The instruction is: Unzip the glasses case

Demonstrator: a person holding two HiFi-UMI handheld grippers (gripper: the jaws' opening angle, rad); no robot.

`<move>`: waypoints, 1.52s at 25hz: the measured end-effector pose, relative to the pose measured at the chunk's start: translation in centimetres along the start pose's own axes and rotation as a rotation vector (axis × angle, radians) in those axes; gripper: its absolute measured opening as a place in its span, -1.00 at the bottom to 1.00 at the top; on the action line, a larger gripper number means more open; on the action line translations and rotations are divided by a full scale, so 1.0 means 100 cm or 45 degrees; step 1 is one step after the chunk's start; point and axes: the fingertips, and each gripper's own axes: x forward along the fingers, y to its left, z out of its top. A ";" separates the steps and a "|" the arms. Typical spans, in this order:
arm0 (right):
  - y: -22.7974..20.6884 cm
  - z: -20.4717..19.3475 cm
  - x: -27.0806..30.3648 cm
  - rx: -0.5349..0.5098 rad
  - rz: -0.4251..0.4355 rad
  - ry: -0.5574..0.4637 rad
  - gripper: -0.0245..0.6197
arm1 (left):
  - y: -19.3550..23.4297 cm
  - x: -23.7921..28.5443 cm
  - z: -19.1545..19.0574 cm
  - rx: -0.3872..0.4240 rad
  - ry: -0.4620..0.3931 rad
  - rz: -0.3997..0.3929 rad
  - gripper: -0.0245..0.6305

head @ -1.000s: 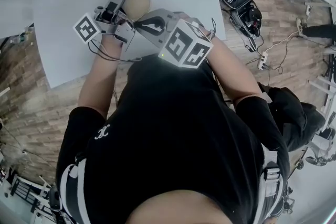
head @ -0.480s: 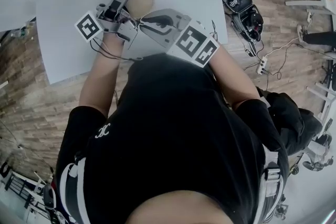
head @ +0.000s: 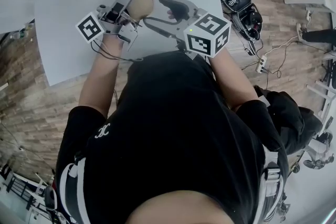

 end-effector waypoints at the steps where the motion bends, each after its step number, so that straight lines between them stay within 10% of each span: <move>1: 0.000 0.003 0.002 0.021 0.000 -0.017 0.02 | -0.001 0.002 -0.004 0.002 0.020 -0.010 -0.04; 12: -0.007 -0.003 0.023 0.130 0.032 0.035 0.03 | -0.005 0.012 -0.028 0.104 0.237 -0.033 -0.03; 19: -0.018 -0.014 0.025 0.149 -0.044 0.066 0.03 | 0.026 0.001 -0.043 0.377 0.426 0.228 0.24; 28: -0.056 -0.053 0.048 -0.059 -0.301 0.258 0.02 | 0.051 -0.081 -0.006 0.525 0.349 0.613 0.24; 31: -0.061 -0.072 0.059 -0.158 -0.371 0.363 0.02 | 0.071 -0.128 0.012 0.789 0.392 1.036 -0.92; 34: -0.065 -0.093 0.069 -0.191 -0.407 0.450 -0.04 | 0.077 -0.154 0.009 0.948 0.523 1.239 -0.92; 38: -0.078 -0.122 0.087 -0.188 -0.416 0.522 -0.07 | 0.068 -0.161 0.006 0.918 0.482 1.210 -0.92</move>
